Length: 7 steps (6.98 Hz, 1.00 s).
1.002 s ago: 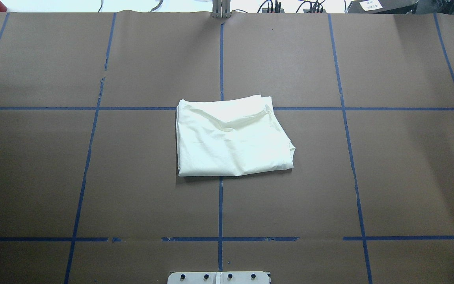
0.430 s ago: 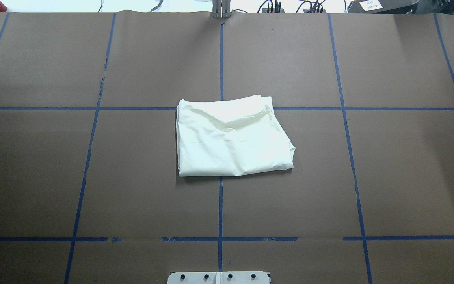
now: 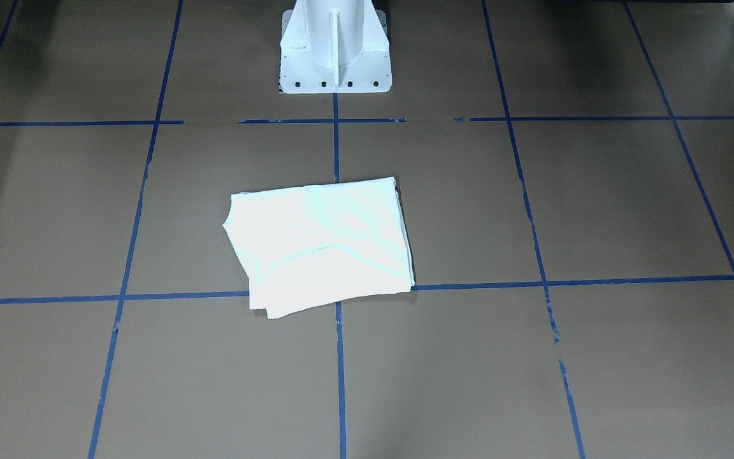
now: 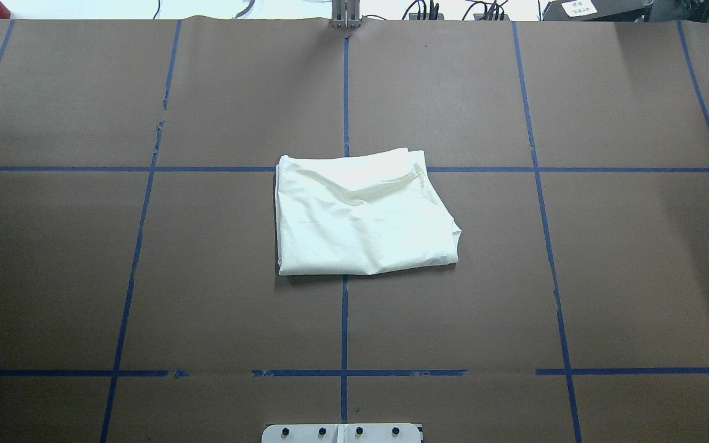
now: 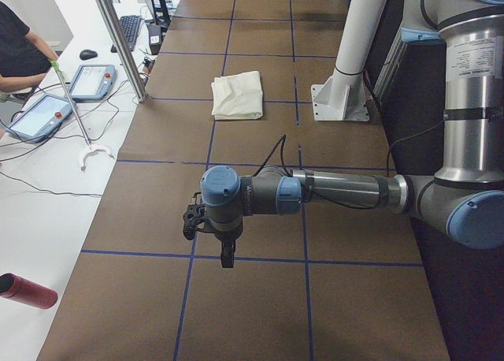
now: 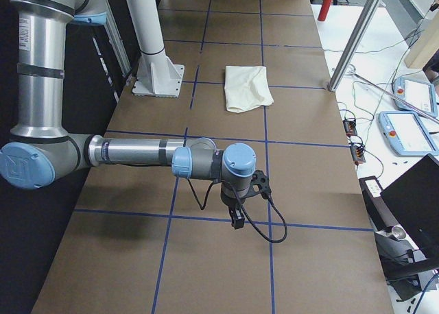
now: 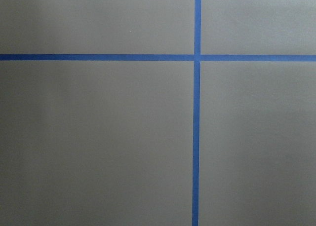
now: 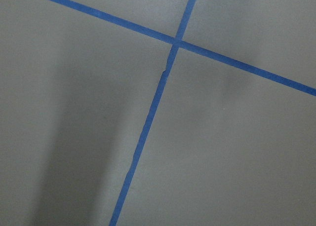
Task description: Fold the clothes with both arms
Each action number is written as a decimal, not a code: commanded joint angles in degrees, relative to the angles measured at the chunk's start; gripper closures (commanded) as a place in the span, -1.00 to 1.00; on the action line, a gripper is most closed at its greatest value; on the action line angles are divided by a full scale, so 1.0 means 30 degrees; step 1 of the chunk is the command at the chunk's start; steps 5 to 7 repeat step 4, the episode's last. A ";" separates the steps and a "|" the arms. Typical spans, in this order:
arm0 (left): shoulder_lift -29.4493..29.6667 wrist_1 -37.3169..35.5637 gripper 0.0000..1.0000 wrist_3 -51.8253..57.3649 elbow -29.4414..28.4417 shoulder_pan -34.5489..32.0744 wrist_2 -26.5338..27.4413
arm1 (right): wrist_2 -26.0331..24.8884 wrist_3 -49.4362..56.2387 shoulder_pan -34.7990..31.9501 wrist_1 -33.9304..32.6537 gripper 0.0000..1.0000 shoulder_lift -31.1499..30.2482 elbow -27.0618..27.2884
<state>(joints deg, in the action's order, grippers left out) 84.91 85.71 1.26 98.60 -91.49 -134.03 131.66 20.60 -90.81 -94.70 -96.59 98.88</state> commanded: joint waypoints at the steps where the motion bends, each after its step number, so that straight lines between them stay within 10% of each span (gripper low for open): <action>1: 0.0025 0.0022 -1.00 -0.0011 -0.0025 0.0000 0.0000 | 0.0030 -0.0623 -0.0022 -0.0044 -1.00 0.0057 -0.0028; 7: 0.0025 0.0138 -1.00 -0.0011 0.0004 0.0000 0.0000 | 0.0205 -0.0685 -0.0022 -0.0044 -1.00 0.0086 0.0087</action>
